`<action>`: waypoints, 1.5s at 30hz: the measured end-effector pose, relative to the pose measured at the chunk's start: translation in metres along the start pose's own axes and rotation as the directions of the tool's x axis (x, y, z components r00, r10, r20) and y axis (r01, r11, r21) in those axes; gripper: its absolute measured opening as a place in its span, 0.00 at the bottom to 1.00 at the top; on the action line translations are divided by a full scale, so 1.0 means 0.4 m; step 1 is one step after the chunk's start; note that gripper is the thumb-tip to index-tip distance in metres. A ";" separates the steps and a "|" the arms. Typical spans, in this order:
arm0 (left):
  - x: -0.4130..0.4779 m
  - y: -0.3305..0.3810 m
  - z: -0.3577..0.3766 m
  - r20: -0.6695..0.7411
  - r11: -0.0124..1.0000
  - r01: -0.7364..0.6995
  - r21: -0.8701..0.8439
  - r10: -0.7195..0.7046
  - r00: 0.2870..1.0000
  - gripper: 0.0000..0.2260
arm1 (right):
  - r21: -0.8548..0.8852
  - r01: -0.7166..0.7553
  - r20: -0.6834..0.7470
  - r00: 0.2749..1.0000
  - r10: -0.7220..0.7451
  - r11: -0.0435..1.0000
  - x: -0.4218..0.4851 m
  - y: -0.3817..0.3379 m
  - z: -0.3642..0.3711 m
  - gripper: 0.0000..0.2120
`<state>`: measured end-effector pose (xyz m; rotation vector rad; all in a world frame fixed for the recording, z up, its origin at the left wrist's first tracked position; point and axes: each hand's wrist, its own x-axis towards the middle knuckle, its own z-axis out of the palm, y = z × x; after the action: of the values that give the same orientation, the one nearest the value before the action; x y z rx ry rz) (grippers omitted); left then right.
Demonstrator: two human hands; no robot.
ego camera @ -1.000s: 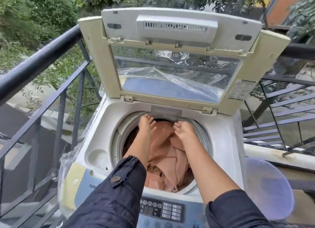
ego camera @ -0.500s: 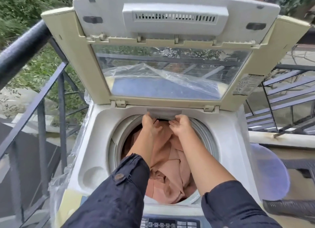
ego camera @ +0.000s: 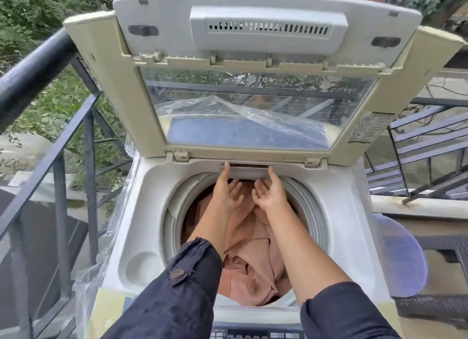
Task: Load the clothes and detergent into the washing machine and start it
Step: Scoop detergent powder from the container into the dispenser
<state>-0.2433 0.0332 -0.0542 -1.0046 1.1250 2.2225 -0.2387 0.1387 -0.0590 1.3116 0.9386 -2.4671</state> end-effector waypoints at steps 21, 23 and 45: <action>-0.028 -0.067 -0.037 -0.021 0.996 -0.049 -0.076 0.048 0.999 0.23 | 0.145 0.073 -0.050 0.997 -0.066 0.987 -0.025 0.019 -0.027 0.20; -0.027 -0.068 -0.036 -0.029 0.996 -0.055 -0.070 0.053 0.998 0.23 | 0.133 0.073 -0.053 0.996 -0.067 0.988 -0.023 0.017 -0.028 0.20; -0.091 -0.157 0.088 -0.233 0.811 -0.308 0.497 0.467 0.853 0.11 | -0.275 0.270 -0.011 0.959 -0.284 0.923 -0.135 -0.042 -0.147 0.15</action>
<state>-0.1927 0.0952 -0.0430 -1.0499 2.0627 1.9560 -0.1744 0.1815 -0.0323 1.2251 1.5087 -2.3920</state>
